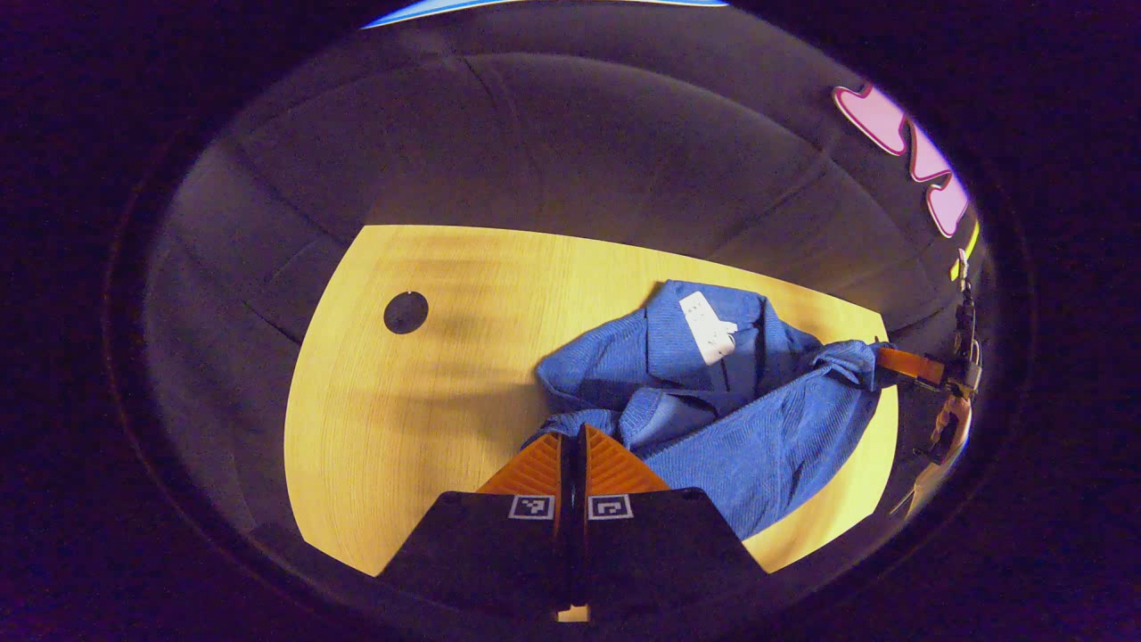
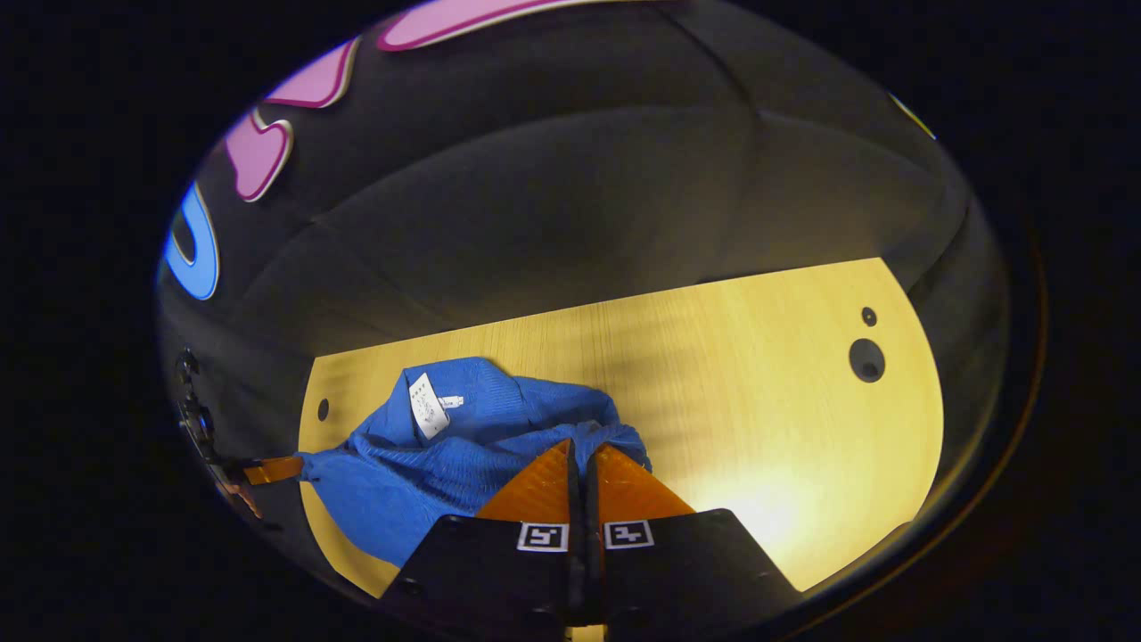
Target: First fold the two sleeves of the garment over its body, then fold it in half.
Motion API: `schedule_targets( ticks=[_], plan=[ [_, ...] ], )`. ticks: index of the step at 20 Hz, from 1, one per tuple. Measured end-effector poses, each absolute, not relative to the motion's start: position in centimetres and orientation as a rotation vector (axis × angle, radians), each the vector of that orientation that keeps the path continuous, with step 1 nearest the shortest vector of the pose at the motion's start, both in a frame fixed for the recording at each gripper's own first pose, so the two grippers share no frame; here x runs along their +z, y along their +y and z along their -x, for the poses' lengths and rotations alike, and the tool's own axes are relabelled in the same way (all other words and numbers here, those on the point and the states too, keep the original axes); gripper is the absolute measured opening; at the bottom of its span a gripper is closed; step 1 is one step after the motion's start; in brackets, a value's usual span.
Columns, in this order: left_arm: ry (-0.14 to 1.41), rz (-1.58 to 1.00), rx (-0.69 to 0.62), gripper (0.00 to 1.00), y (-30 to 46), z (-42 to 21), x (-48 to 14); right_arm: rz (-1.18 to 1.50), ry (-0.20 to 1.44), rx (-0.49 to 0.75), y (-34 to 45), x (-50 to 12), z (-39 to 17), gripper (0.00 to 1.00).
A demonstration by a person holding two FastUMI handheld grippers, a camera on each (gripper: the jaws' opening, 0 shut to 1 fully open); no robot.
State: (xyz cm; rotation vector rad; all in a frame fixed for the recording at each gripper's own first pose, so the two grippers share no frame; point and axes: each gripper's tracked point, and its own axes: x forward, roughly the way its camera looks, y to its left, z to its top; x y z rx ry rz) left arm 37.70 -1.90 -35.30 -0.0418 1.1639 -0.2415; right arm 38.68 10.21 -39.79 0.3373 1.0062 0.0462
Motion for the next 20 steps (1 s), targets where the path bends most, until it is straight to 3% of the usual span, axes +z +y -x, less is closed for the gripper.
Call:
schedule_targets(
  ticks=[4,6,7,8,11,13,14,15,16,17,18,19,20],
  plan=[
    [1.153,0.068,-0.207,0.00,-2.4,-39.2,-36.4,-0.338,0.970,0.045,10.2,-40.9,-41.1,0.02],
    [1.120,0.047,-0.187,0.10,-2.6,-39.3,-36.3,-0.355,0.977,0.038,10.1,-41.6,-41.4,0.00],
    [1.099,0.051,-0.199,0.21,-3.2,-39.7,-35.7,-0.348,0.960,0.030,9.7,-41.6,-41.8,0.06],
    [1.059,0.049,-0.190,0.27,-3.1,-40.2,-35.1,-0.342,0.940,0.019,9.2,-41.3,-42.2,0.00],
    [0.938,0.010,-0.136,0.86,-2.3,-41.7,-33.1,-0.328,0.860,0.017,8.0,-39.2,-42.7,0.67],
    [0.902,-0.066,-0.084,0.86,-1.3,-41.5,-31.5,-0.298,0.809,0.019,7.5,-37.8,-42.8,0.74],
    [0.856,-0.056,-0.086,0.86,-1.6,-41.8,-30.1,-0.276,0.789,0.025,7.2,-37.1,-42.5,0.87],
    [0.807,-0.026,-0.095,0.86,-2.5,-42.3,-29.0,-0.251,0.770,0.033,7.1,-36.3,-42.3,0.77],
    [0.772,0.002,-0.105,0.86,-3.3,-42.2,-27.7,-0.225,0.754,0.044,7.2,-35.4,-41.8,0.88],
    [0.756,0.011,-0.112,0.86,-3.4,-41.3,-26.6,-0.207,0.741,0.065,7.5,-34.4,-41.3,0.78],
    [0.751,0.007,-0.115,0.85,-3.8,-40.6,-25.8,-0.192,0.732,0.090,8.2,-33.6,-40.7,0.82],
    [0.747,-0.001,-0.120,0.86,-4.1,-40.0,-25.3,-0.174,0.727,0.113,8.9,-32.8,-39.9,0.96],
    [0.733,-0.006,-0.128,0.86,-4.4,-39.5,-24.5,-0.149,0.729,0.138,9.5,-32.1,-38.9,0.96]
  ],
)
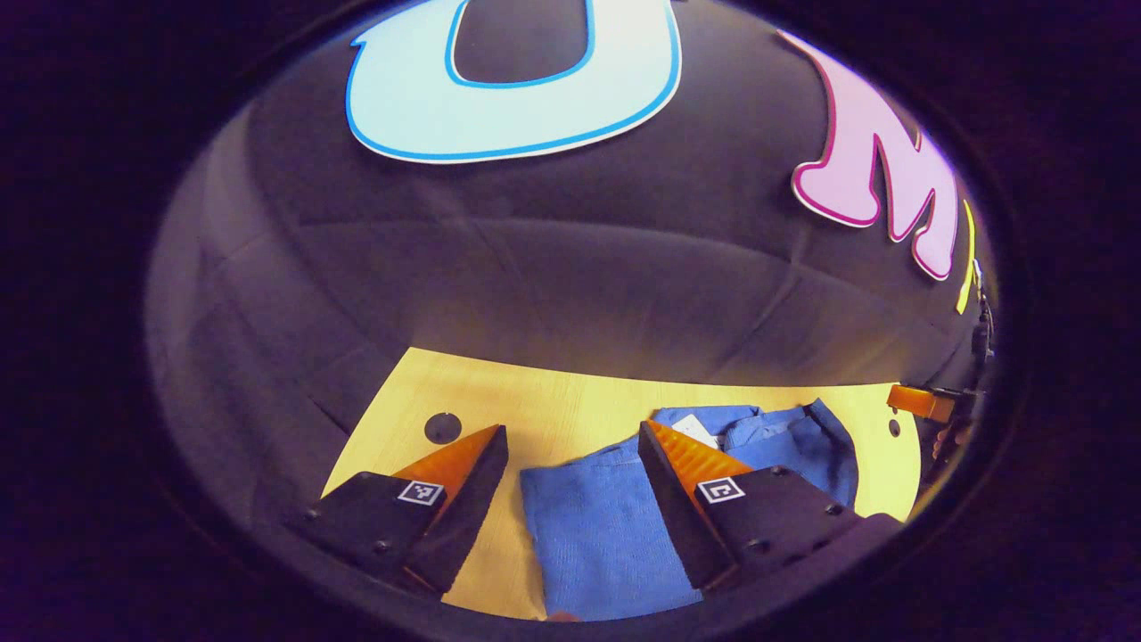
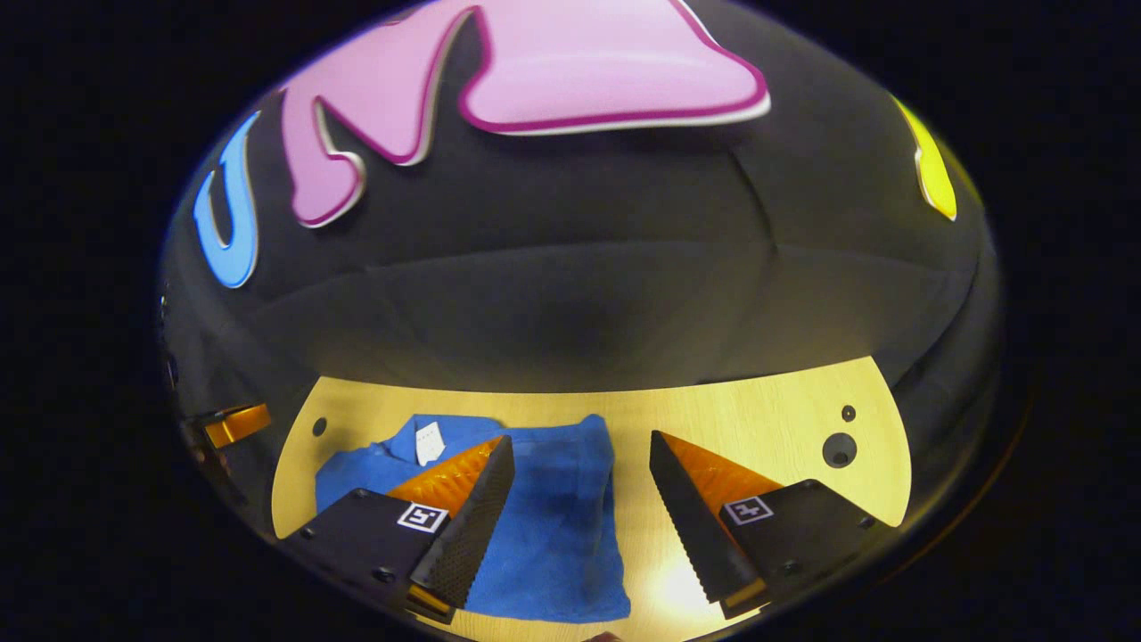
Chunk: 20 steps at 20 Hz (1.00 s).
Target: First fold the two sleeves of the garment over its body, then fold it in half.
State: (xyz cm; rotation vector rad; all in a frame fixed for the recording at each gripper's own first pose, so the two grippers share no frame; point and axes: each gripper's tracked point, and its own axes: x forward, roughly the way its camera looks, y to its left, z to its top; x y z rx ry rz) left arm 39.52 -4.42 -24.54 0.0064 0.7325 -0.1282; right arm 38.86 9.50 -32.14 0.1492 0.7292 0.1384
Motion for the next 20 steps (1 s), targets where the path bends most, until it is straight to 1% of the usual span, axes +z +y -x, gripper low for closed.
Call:
schedule_targets(
  ticks=[3,7,9,11,16,20],
  plan=[
    [0.689,-0.007,-0.134,0.86,-5.5,-37.7,-22.2,-0.115,0.686,0.205,12.1,-29.2,-35.9,0.97],
    [0.607,-0.017,-0.163,0.86,-6.8,-33.6,-18.0,-0.077,0.622,0.269,14.9,-25.6,-31.2,0.96],
    [0.572,-0.052,-0.178,0.86,-7.3,-31.2,-16.8,-0.053,0.597,0.259,15.0,-24.2,-28.8,0.96],
    [0.536,-0.064,-0.220,0.86,-7.9,-28.4,-15.4,-0.037,0.566,0.243,14.9,-22.9,-25.8,0.97],
    [0.483,-0.100,-0.265,0.86,-7.3,-20.3,-14.1,-0.005,0.464,0.197,14.1,-19.3,-17.4,0.96],
    [0.440,-0.152,-0.240,0.86,-5.7,-12.5,-13.1,-0.051,0.387,0.156,14.5,-16.0,-10.1,0.96]
  ],
)
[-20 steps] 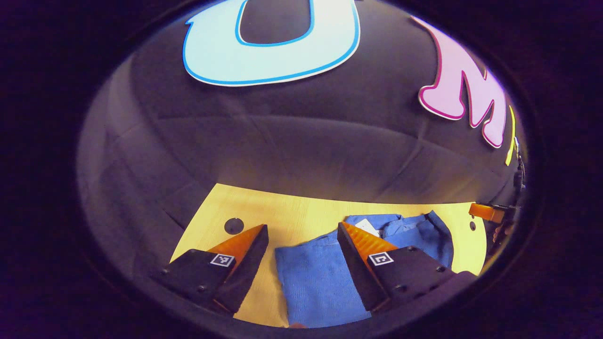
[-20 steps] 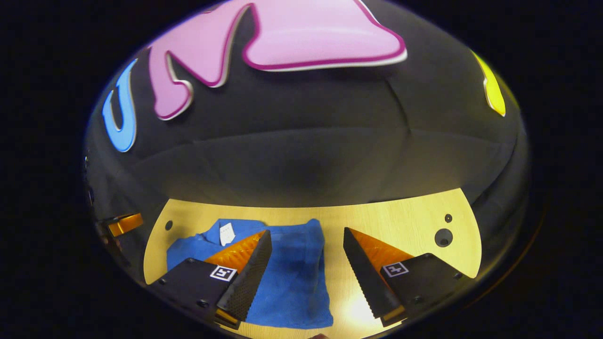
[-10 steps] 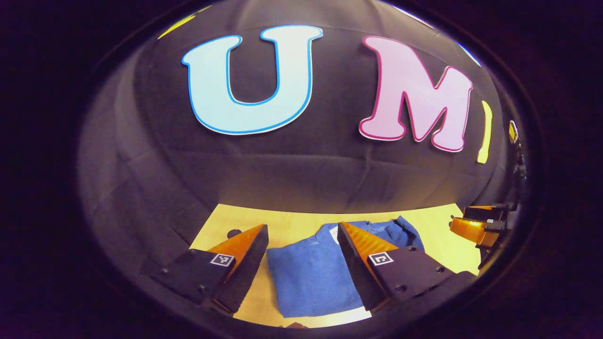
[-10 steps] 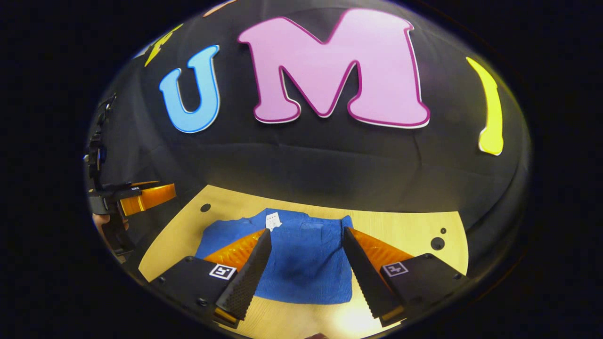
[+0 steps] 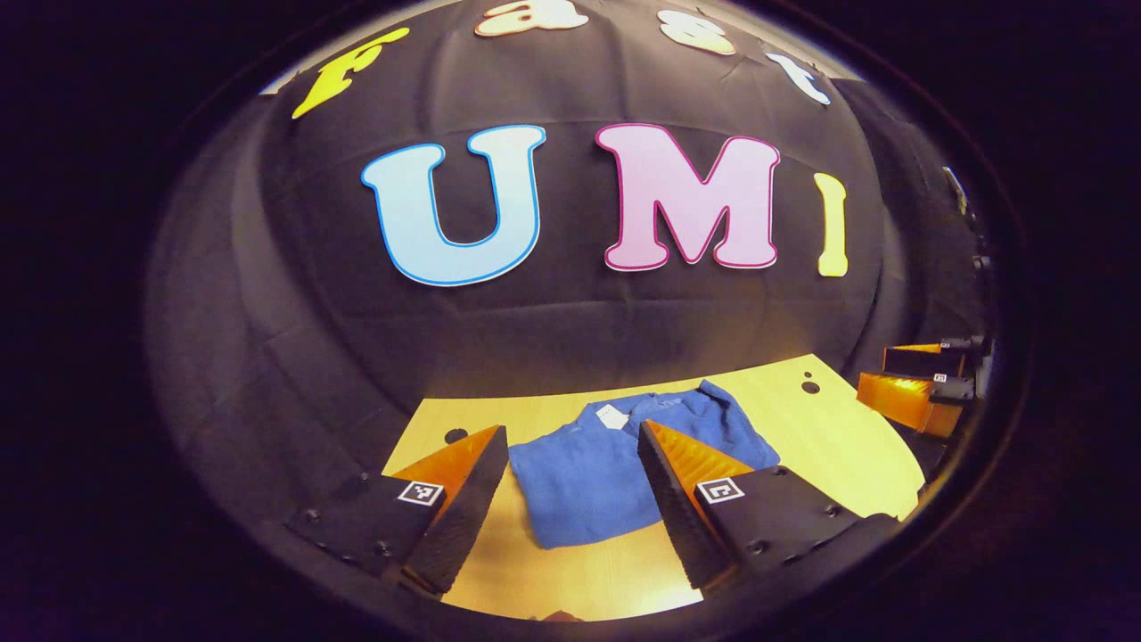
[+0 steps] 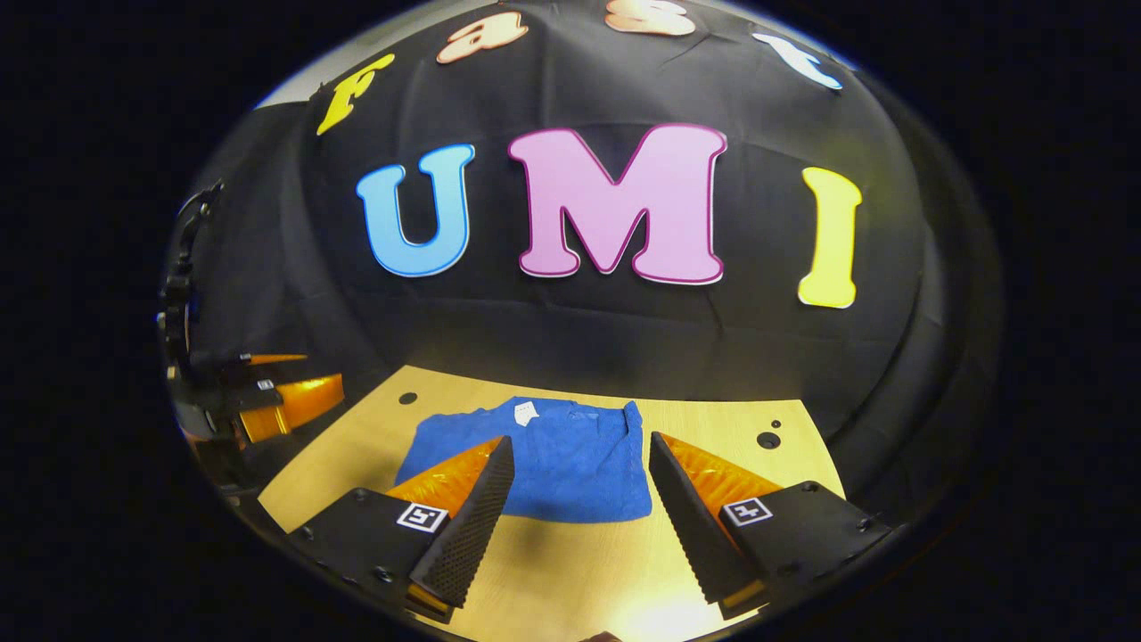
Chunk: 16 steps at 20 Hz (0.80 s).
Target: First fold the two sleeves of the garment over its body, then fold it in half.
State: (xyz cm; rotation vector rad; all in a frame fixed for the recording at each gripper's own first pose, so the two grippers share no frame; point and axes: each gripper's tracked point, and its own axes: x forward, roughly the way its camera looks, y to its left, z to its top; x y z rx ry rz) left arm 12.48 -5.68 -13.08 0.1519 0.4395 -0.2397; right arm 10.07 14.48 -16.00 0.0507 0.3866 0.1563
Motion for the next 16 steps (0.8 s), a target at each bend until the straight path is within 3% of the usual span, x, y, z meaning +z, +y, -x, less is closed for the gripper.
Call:
schedule_targets(
  ticks=[5,16],
  plan=[
    [0.401,-0.114,-0.257,0.86,-4.9,-3.6,-11.9,-0.052,0.326,0.148,15.7,-13.3,-2.6,0.96],
    [0.339,-0.032,-0.231,0.86,-2.4,4.4,-10.5,0.005,0.236,0.134,17.3,-11.3,6.1,0.96]
  ],
)
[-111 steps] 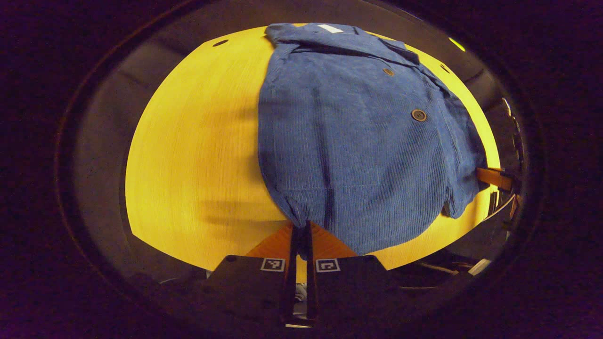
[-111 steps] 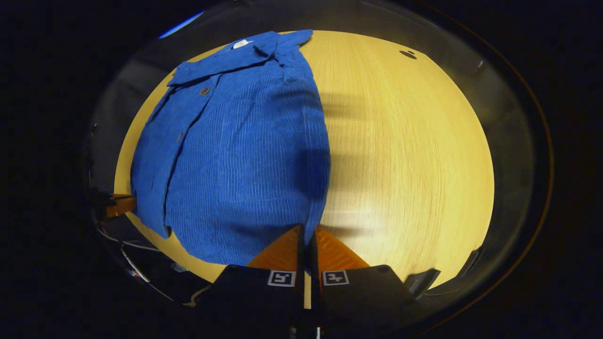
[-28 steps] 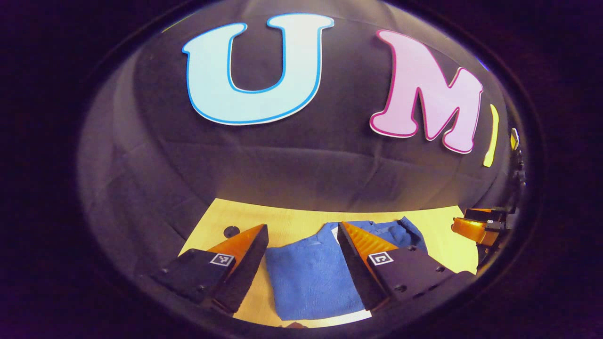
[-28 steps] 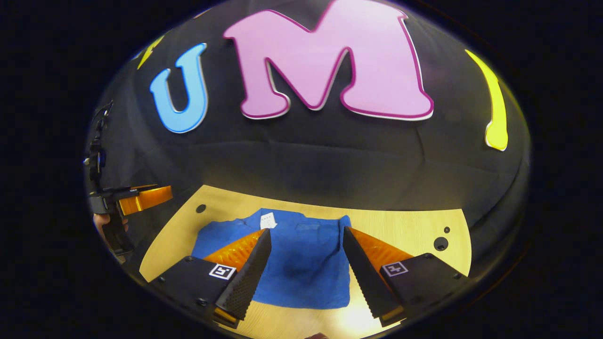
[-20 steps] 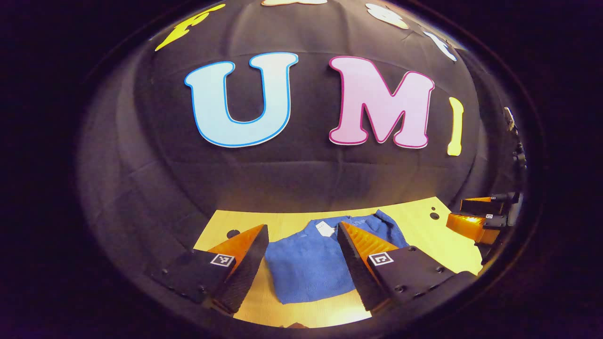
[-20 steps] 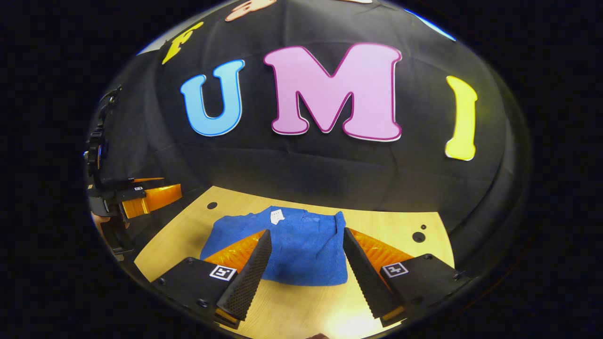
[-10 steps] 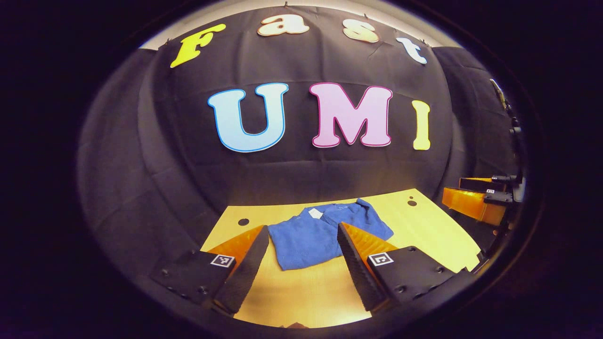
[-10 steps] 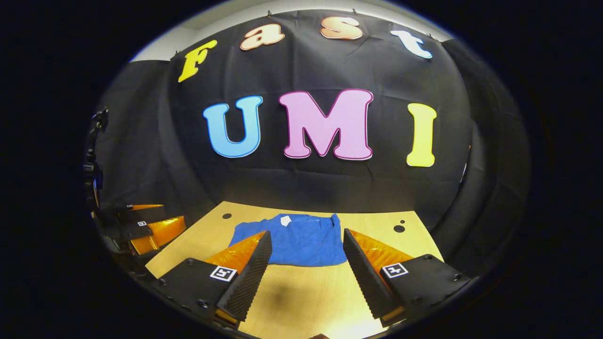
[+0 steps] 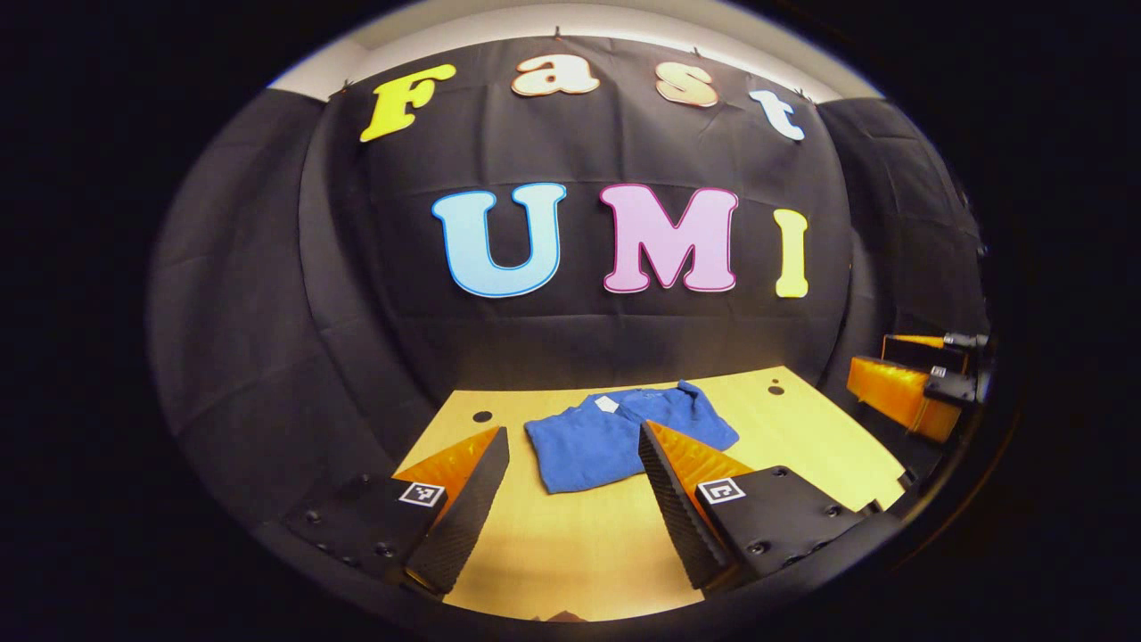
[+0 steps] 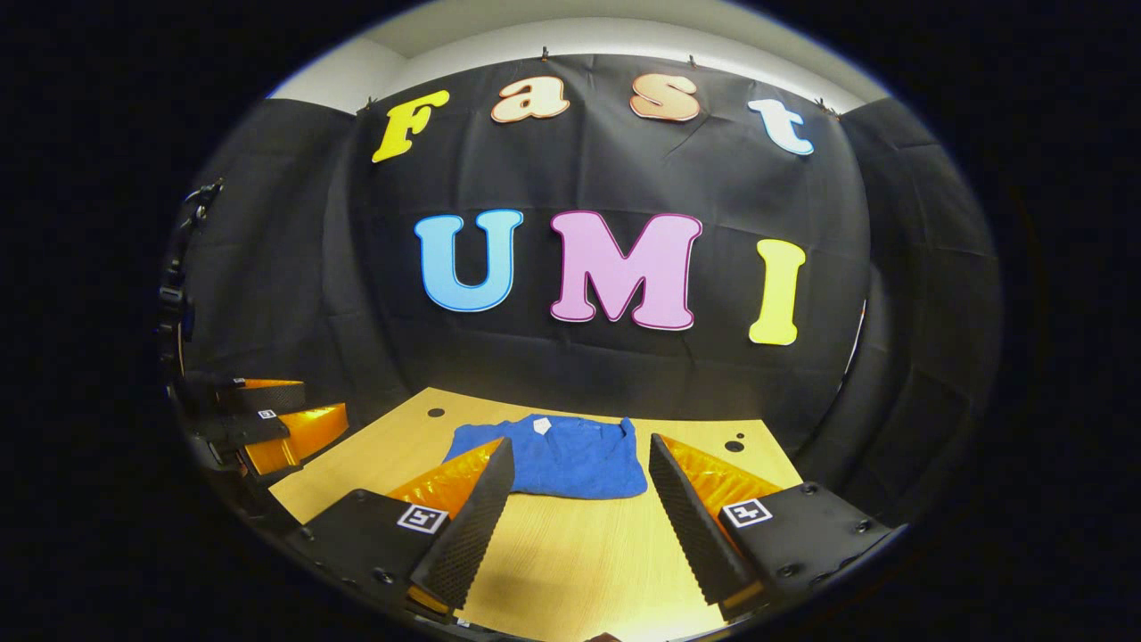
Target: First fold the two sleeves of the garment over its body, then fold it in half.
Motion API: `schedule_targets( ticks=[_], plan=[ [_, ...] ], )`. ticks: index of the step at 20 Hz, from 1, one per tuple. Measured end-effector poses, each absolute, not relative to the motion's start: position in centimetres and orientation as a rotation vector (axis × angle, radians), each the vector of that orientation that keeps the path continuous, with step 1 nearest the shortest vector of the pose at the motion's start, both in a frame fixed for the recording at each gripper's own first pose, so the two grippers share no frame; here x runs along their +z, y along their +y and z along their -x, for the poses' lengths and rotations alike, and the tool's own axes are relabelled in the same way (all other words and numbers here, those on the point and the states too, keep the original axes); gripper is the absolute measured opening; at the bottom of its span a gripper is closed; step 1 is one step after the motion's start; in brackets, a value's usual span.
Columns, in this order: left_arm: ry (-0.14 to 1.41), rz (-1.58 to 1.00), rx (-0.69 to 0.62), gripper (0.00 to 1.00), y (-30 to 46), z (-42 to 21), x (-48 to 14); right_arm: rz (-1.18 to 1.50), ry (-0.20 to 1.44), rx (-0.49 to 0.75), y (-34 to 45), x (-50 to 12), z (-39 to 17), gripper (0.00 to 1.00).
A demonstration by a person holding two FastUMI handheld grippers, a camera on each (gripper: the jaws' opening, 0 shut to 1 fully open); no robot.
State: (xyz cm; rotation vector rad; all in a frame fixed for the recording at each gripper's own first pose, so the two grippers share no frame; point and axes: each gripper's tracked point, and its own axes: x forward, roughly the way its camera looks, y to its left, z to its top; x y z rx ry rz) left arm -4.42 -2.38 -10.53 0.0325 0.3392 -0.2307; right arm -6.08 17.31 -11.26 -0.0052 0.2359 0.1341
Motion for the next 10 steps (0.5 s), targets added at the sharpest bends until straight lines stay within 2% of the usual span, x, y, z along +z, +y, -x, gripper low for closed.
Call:
schedule_targets(
  ticks=[8,9,10],
  plan=[
    [0.311,0.006,-0.173,0.86,-0.4,4.1,-9.8,0.005,0.232,0.121,16.2,-10.5,5.8,0.96],
    [0.308,0.008,-0.170,0.86,-0.2,4.0,-9.7,0.007,0.226,0.115,15.9,-10.2,5.6,0.85],
    [0.304,0.009,-0.168,0.86,0.0,4.0,-9.4,0.006,0.218,0.109,15.6,-9.8,5.6,0.85]
  ],
)
